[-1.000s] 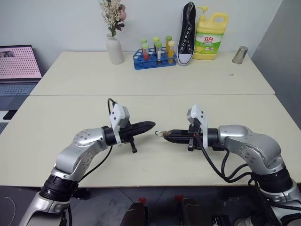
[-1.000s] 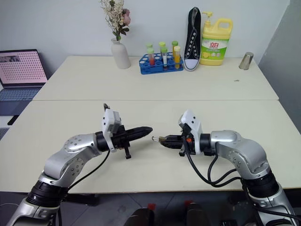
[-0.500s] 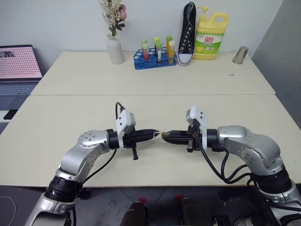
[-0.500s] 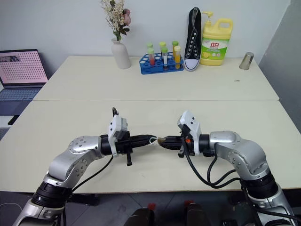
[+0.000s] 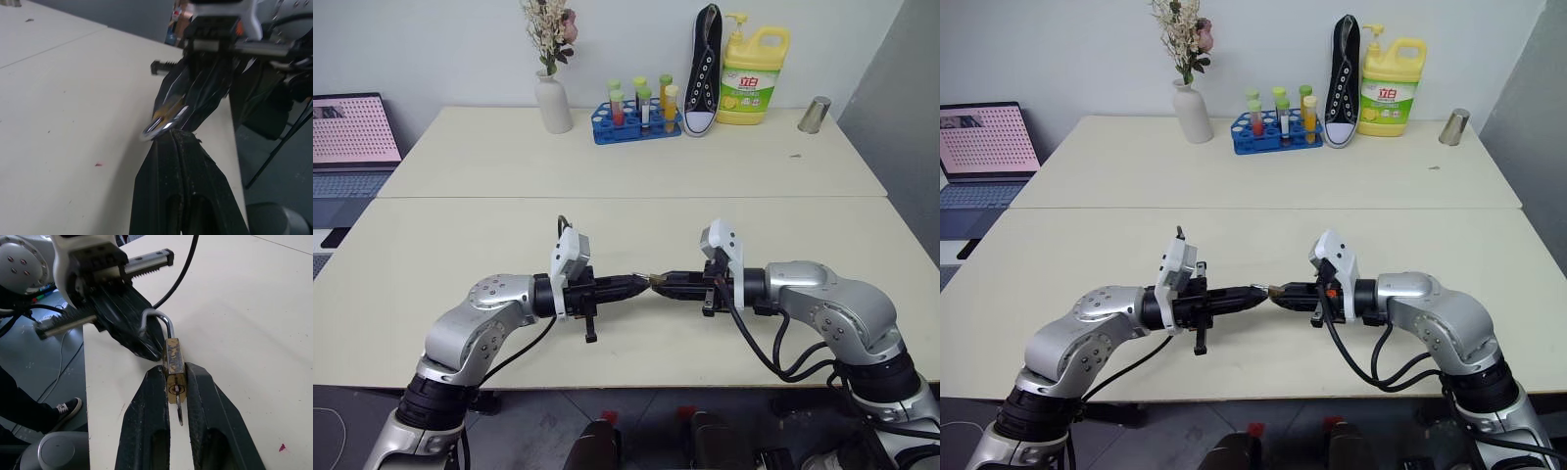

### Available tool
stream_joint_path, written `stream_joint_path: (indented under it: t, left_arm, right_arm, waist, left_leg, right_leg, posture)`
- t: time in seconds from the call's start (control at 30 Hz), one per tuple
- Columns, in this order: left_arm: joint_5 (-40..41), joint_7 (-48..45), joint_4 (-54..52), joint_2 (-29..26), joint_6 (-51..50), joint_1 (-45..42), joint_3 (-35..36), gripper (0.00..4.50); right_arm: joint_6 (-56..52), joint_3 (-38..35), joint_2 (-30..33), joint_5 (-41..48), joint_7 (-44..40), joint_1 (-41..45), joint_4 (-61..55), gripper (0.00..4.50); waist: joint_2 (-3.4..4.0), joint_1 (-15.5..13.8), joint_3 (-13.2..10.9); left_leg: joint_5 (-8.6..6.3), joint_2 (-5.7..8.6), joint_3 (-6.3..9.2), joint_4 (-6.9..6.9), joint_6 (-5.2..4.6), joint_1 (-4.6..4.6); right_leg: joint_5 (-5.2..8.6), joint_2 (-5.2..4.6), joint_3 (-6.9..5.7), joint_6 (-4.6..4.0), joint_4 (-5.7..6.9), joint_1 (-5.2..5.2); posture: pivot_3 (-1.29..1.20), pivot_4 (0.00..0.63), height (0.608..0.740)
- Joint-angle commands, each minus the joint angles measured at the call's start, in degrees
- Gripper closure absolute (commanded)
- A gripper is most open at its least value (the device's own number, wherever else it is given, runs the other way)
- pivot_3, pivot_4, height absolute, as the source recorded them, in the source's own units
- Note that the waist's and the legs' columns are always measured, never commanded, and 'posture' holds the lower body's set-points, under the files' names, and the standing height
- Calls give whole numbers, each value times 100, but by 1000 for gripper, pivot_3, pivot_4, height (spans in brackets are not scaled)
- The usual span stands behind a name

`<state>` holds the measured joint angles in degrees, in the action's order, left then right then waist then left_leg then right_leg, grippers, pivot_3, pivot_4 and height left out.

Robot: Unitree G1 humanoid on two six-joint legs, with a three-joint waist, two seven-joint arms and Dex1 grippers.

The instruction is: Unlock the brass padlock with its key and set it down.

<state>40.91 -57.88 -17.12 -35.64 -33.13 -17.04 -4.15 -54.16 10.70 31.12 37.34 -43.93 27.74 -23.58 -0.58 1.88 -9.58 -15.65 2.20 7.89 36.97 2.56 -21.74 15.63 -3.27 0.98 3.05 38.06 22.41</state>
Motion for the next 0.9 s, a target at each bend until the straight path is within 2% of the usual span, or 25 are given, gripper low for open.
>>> stream_joint_path:
  t: [0.03,0.7,0.77,0.9]
  left_arm:
    - [359,82,-333,-34,-287,54,263,4500]
    - [168,207,-320,96,-290,-26,326,4500]
    - [116,58,-437,-85,-229,102,363,4500]
    - [-790,-205,-679,-703,626,549,309,4500]
  right_arm:
    - [121,-44,-6,35,-83,33,-130,4385]
    - [120,4,-1,-19,-162,72,-116,4385]
    - [114,-2,-2,-27,-146,76,-98,4385]
    - [-24,-45,16,45,-113,53,-62,4385]
  waist:
    - [0,1,0]
    - [0,-3,0]
    - [0,0,0]
    - [2,11,-1]
  left_leg:
    - [0,0,0,0,0,0]
    - [0,0,0,0,1,-1]
    - [0,0,0,0,1,0]
    - [0,-2,-4,-5,1,2]
  right_leg:
    - [0,0,0,0,0,0]
    - [0,0,0,0,-1,0]
    - [0,0,0,0,-1,0]
    - [1,1,3,-2,-2,3]
  posture:
    - [0,150,740]
    - [0,150,740]
    - [0,150,740]
    - [0,150,740]
